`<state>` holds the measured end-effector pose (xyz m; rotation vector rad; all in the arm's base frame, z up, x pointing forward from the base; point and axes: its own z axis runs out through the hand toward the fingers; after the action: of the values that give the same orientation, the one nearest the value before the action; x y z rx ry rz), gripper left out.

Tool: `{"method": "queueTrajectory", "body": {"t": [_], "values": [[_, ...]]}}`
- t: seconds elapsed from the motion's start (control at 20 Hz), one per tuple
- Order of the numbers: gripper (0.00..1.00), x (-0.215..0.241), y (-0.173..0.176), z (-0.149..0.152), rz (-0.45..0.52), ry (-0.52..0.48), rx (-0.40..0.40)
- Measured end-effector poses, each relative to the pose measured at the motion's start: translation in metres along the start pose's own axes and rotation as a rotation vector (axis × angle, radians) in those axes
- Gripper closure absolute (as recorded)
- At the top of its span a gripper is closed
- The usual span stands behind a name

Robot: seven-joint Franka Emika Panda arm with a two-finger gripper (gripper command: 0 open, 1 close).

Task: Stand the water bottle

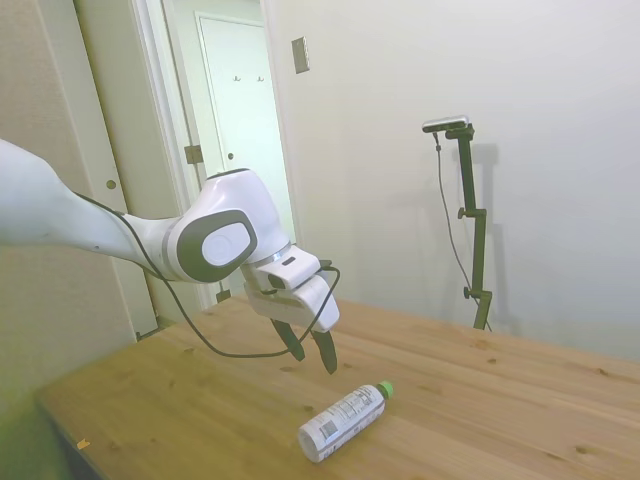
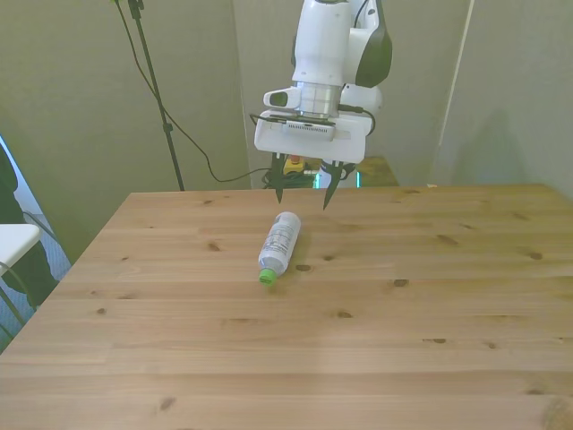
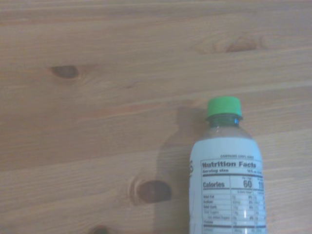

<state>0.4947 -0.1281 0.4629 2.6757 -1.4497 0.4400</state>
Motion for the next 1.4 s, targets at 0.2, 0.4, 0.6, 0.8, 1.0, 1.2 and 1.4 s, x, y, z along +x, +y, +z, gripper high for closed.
{"method": "queueTrajectory", "body": {"t": [0.2,0.4,0.6,0.8,1.0,1.2,1.4], "values": [[0.0,0.022,-0.008,0.017,0.017,0.041,0.027],[0.0,0.045,-0.019,0.036,0.029,0.065,0.046],[0.0,0.057,-0.035,0.06,0.021,0.066,0.041],[0.0,0.063,-0.049,0.081,-0.002,0.039,0.044],[0.0,0.067,-0.051,0.097,-0.017,0.003,0.04],[0.0,0.067,-0.047,0.106,-0.013,-0.008,0.027],[0.0,0.067,-0.045,0.118,-0.012,-0.018,0.011]]}}
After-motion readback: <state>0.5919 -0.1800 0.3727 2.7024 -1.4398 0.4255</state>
